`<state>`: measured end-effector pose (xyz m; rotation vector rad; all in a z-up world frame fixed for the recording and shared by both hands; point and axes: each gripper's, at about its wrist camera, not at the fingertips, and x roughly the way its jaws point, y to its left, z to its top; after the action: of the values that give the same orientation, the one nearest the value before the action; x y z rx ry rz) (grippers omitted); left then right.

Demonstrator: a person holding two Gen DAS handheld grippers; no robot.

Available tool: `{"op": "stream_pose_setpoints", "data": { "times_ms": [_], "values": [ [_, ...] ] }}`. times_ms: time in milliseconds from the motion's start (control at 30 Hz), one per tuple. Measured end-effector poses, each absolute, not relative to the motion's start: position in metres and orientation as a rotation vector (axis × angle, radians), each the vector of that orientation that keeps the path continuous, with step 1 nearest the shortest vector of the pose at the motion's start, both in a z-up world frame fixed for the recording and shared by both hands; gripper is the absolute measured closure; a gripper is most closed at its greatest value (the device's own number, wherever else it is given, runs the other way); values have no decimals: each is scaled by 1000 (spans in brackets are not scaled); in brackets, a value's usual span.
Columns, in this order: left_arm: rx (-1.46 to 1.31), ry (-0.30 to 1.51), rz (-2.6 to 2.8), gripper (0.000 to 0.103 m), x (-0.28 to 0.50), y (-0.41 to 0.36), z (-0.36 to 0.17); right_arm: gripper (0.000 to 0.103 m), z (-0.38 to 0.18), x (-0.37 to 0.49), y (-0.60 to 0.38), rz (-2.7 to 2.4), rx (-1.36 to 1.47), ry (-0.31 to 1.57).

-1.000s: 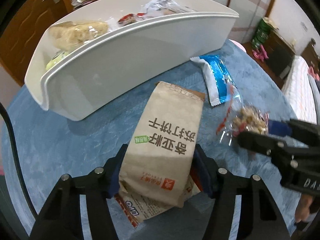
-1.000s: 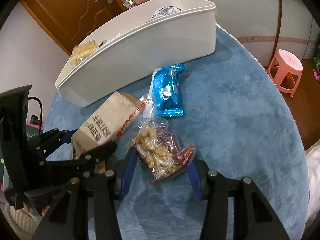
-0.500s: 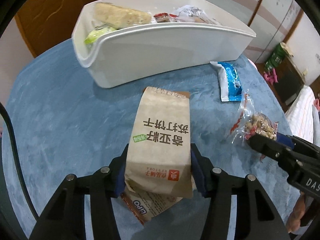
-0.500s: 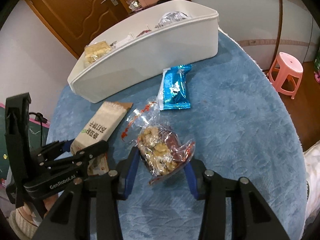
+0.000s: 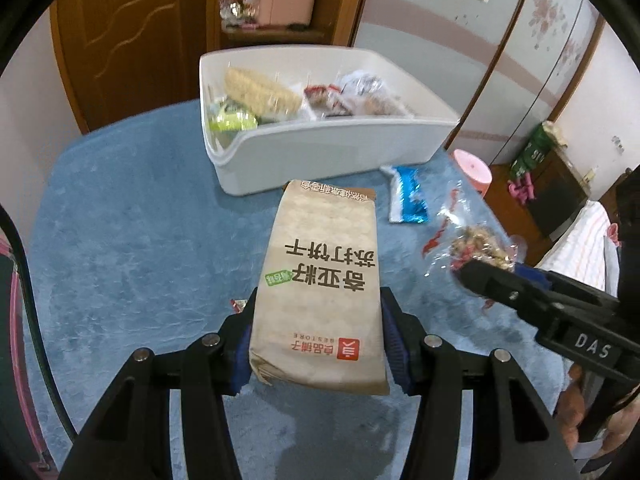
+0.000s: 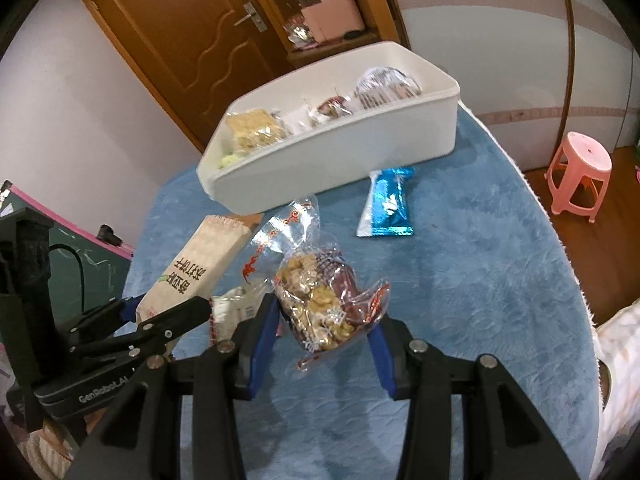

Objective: Organize snacks
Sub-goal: 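Carry both bags over the white bin and open both tools to drop them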

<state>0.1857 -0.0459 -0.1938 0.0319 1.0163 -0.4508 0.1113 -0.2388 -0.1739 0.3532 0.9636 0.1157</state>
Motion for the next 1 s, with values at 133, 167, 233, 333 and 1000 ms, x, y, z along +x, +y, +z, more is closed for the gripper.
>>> {"op": "stream_pose_setpoints", "data": {
  "times_ms": [133, 167, 233, 333, 1000],
  "values": [
    [18, 977, -469, 51, 178, -45, -172, 59, -152, 102, -234, 144, 347, 919],
    [18, 969, -472, 51, 177, -47, -168, 59, -146, 101, -233, 150, 343, 906],
    [23, 953, -464, 51, 175, -48, -158, 59, -136, 101, -232, 155, 337, 881],
    [40, 940, -439, 50, 177, -49, -143, 59, -119, 101, -231, 158, 333, 845],
    [94, 720, -312, 50, 278, -68, -17, 59, 12, 205, -267, 25, 161, 592]
  ]
}}
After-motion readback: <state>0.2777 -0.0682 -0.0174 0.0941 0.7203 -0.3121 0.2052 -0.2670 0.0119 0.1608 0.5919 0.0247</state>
